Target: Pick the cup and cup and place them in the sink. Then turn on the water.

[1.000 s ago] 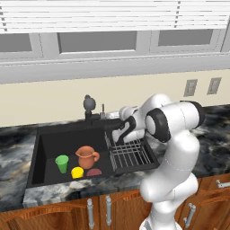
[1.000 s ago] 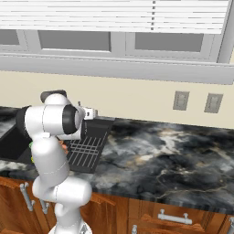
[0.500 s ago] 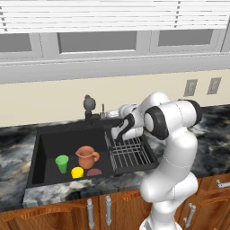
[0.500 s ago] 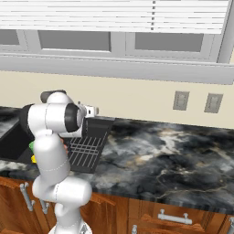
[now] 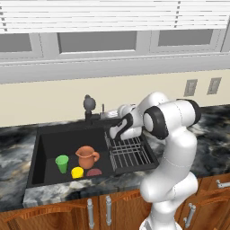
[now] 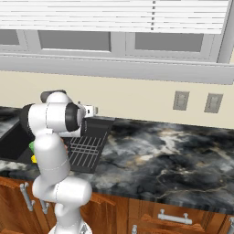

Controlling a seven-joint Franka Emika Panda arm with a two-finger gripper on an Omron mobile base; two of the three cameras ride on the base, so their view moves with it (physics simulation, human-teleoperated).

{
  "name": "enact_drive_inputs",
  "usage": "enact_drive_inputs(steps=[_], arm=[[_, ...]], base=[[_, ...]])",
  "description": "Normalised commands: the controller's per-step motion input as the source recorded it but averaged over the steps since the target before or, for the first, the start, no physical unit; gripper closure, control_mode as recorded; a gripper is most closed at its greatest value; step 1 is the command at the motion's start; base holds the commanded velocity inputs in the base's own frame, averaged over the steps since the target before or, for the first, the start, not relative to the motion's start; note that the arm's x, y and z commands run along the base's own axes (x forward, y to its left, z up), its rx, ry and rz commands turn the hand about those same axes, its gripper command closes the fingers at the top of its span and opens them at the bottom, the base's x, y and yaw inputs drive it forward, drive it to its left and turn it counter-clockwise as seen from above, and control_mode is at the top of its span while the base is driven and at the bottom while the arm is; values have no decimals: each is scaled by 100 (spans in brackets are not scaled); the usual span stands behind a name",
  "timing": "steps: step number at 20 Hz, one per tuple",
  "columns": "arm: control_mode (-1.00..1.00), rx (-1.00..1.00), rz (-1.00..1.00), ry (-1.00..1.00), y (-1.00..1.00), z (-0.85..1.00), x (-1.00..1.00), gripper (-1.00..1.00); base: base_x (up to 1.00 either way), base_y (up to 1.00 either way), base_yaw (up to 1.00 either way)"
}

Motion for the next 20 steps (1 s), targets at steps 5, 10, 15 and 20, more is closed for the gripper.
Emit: enact_drive_inputs(steps=[5, 10, 15, 20], arm=[[-100, -1, 0, -3, 10, 0, 0, -100], [-100, 0, 0, -2, 4, 0, 0, -100], [-100, 0, 0, 0, 0, 0, 0, -100], [-100, 0, 0, 0, 0, 0, 0, -100]], base=[[0, 0, 0], [0, 0, 0], [0, 0, 0], [0, 0, 0]])
